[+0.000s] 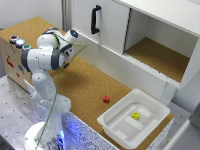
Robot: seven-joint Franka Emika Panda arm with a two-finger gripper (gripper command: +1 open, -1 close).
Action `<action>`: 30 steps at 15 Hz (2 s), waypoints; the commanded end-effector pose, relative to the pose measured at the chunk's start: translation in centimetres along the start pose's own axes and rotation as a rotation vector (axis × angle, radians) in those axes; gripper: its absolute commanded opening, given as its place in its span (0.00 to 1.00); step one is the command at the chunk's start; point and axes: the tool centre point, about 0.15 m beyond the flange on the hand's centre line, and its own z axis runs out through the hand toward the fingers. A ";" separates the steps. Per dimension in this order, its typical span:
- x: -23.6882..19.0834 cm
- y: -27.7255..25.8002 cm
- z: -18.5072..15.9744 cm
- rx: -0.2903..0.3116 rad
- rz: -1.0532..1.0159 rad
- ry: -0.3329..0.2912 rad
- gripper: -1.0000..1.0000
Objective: Grasp the drawer handle and open it
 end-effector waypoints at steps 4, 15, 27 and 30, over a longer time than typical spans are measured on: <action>-3.1 -1.9 -0.5 0.023 0.115 0.165 1.00; -3.1 -1.0 0.9 0.039 0.115 0.098 1.00; -2.1 0.0 2.2 0.075 0.091 0.083 0.00; -1.8 -0.1 2.0 0.073 0.082 0.089 0.00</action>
